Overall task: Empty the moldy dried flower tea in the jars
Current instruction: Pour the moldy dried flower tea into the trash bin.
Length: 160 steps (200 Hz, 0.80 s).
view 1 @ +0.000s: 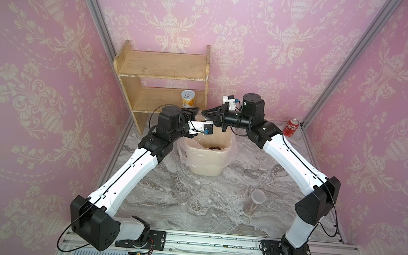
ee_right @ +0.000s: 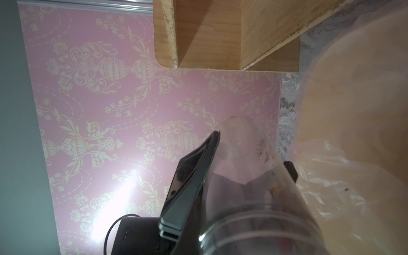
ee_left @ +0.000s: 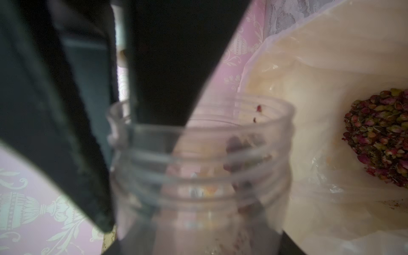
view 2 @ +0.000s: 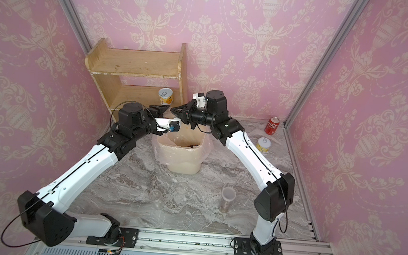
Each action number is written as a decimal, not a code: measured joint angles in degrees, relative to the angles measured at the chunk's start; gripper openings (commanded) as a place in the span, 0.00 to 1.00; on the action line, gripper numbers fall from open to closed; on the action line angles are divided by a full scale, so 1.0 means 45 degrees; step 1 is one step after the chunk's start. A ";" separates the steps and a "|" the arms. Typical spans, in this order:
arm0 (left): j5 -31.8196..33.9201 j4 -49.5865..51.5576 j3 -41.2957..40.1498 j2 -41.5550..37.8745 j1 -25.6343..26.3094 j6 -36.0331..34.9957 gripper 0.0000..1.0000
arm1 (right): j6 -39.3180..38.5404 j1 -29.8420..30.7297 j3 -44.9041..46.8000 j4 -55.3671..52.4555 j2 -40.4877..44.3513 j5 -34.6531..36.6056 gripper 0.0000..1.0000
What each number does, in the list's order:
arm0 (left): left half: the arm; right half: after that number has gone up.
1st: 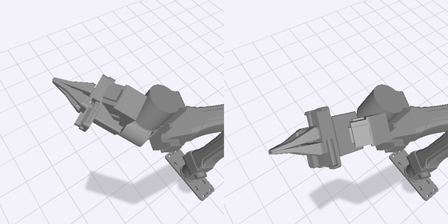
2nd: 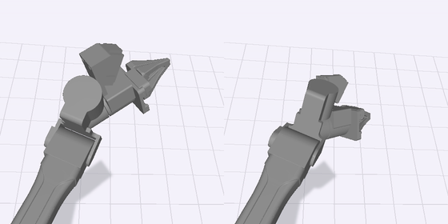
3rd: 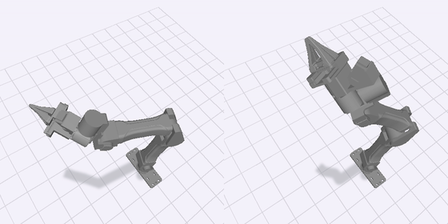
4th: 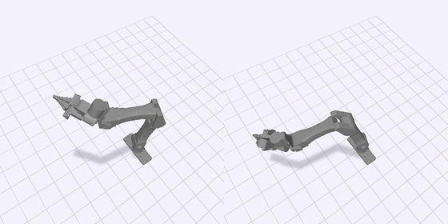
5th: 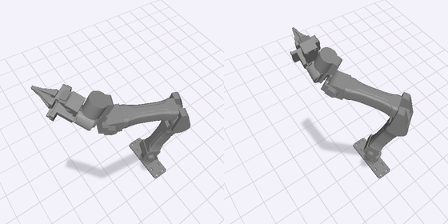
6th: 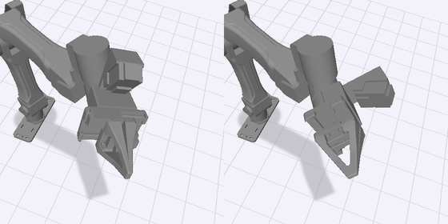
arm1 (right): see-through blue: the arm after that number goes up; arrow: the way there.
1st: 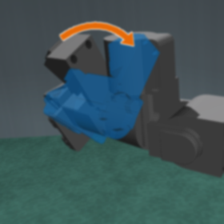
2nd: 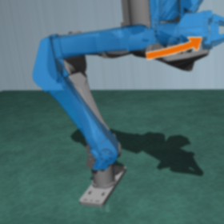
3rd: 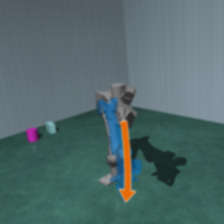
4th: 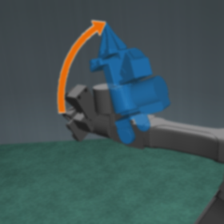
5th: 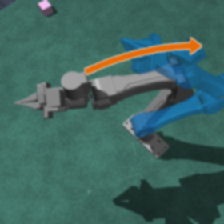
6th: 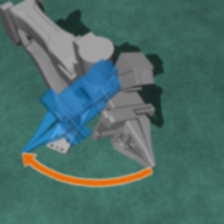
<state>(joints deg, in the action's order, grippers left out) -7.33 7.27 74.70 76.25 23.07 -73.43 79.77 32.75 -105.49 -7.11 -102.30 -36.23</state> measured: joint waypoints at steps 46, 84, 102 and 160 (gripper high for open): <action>-0.0068 -0.0136 -0.0340 -0.0107 0.0058 -0.0121 0.98 | -0.0015 -0.0097 -0.0010 0.0102 -0.0010 -0.0083 0.00; 0.0029 -0.0656 -0.0923 -0.0486 0.0053 0.0262 0.99 | 0.0000 -0.0291 0.0296 0.0408 0.0005 -0.0092 0.00; 0.0039 -0.0899 -0.1141 -0.0782 0.0053 0.0729 0.99 | 0.0005 -0.0374 0.0583 0.0695 0.0015 -0.0092 0.00; 0.0869 -0.2293 -0.1549 -0.2890 0.0053 0.6679 0.99 | 0.0296 -0.0529 0.1549 0.1885 0.0257 -0.0078 0.00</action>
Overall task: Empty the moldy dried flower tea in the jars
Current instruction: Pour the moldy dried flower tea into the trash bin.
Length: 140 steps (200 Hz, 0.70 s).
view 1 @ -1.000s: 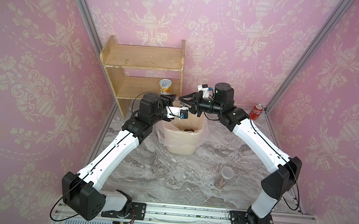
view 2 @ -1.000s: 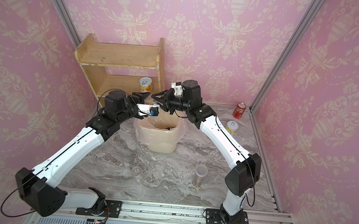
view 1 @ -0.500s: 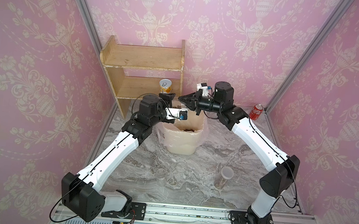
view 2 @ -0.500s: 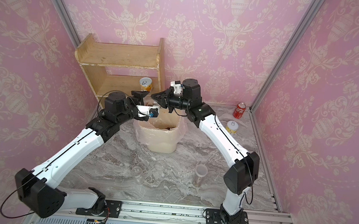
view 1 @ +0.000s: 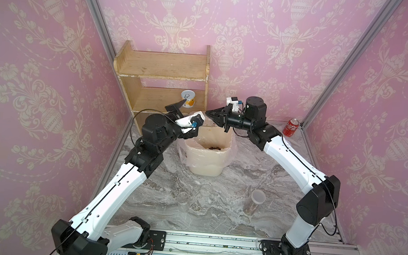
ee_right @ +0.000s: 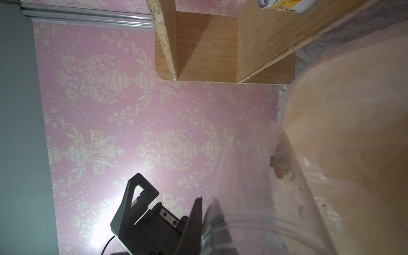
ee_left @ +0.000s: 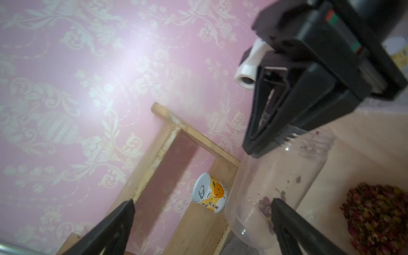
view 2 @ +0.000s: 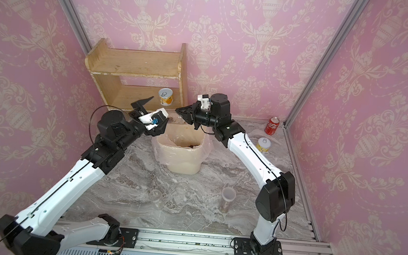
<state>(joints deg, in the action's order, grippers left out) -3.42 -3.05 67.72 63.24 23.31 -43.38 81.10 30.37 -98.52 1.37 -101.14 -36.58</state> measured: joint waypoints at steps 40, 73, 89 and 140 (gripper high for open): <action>0.1379 -0.0058 0.0126 -0.1569 0.0000 0.7067 0.99 | 0.0102 0.0005 0.0631 0.1273 0.0369 0.0083 0.00; 0.2545 0.0359 0.0209 -0.1899 -0.0049 1.3070 0.98 | 0.0495 0.0005 0.1277 0.2599 0.0612 0.0131 0.00; 0.2608 0.0563 0.0272 -0.1715 -0.0063 1.5620 0.99 | 0.0831 0.0005 0.1525 0.3337 0.0622 0.0136 0.00; 0.2161 0.0525 0.0267 -0.0908 -0.0257 2.1964 0.99 | 0.1370 0.0034 0.2118 0.5061 0.0631 0.0379 0.00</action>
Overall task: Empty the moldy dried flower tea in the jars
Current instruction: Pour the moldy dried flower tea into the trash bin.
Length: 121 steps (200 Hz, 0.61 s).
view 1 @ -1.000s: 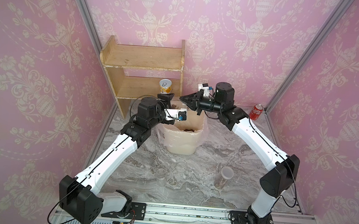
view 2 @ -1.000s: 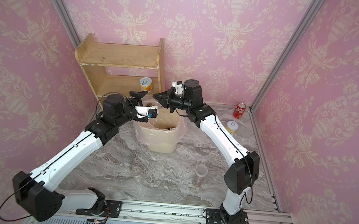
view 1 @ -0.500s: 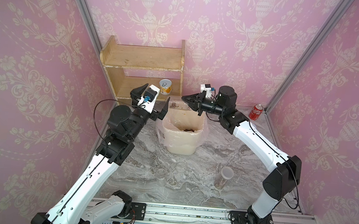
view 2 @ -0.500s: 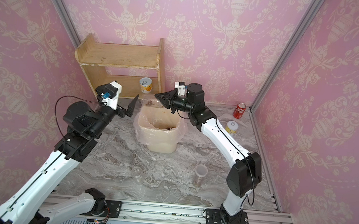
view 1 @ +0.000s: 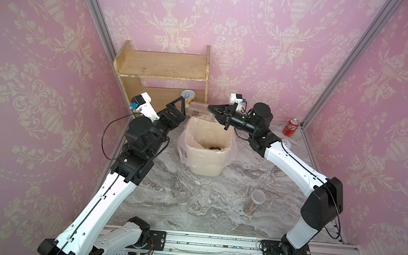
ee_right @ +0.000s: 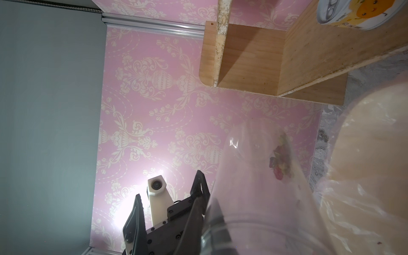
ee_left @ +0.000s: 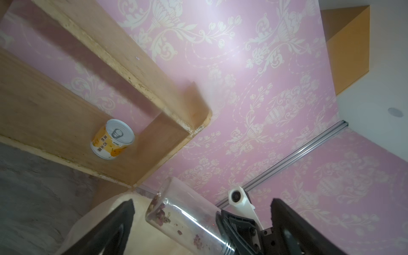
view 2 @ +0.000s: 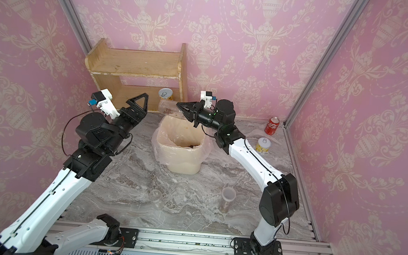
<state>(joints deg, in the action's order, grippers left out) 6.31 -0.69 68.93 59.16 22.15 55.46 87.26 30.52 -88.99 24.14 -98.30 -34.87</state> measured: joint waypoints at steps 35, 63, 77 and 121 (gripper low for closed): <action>-0.1219 -0.1608 -0.0680 0.0826 -0.0495 0.4153 0.99 | 0.0209 0.0160 0.0151 0.0631 0.0000 0.0087 0.00; -0.2142 -0.2540 -0.0729 0.2239 -0.0597 0.6309 0.99 | 0.0340 0.0306 0.0151 0.1175 0.0000 0.0262 0.00; -0.2482 -0.2851 -0.0792 0.2662 -0.0631 0.6970 0.99 | 0.0355 0.0340 0.0151 0.1268 0.0000 0.0296 0.00; -0.3007 -0.3638 -0.0811 0.2982 -0.0627 0.8038 0.96 | 0.0544 0.0661 0.0146 0.1501 0.0000 0.0311 0.00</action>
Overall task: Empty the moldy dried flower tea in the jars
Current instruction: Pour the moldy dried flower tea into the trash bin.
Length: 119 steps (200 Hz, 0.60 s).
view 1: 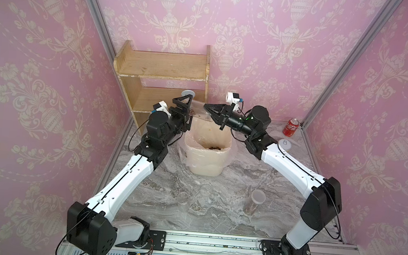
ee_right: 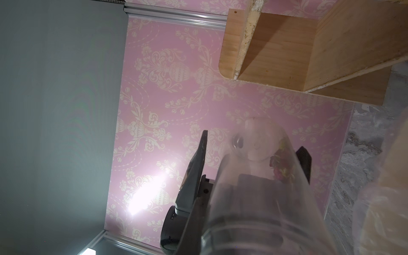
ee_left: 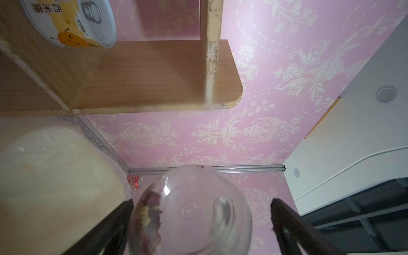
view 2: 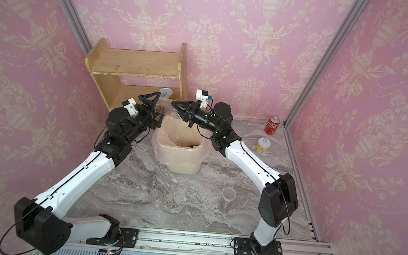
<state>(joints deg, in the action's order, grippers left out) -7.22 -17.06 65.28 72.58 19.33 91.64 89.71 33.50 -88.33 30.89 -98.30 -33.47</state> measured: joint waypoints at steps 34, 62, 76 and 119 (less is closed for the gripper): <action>-0.0248 -0.0670 -0.0005 0.0340 0.0000 0.0554 0.78 | 0.0078 0.0083 -0.0019 0.0102 -0.0010 0.0010 0.00; -0.0282 -0.0976 -0.0185 0.0418 0.0000 0.0719 0.58 | 0.0083 0.0087 -0.0019 0.0107 -0.0029 0.0005 0.00; -0.0233 -0.1073 -0.0228 0.0418 0.0000 0.0690 0.51 | 0.0078 0.0092 -0.0019 0.0121 -0.0078 0.0010 0.09; -0.0185 -0.1083 -0.0413 0.0418 0.0000 0.0262 0.38 | -0.0019 0.0015 0.0010 0.0029 -0.0121 0.0165 0.48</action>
<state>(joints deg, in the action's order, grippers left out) -8.05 -21.93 63.42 74.46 19.33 92.82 89.62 33.56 -88.29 31.03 -98.85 -32.73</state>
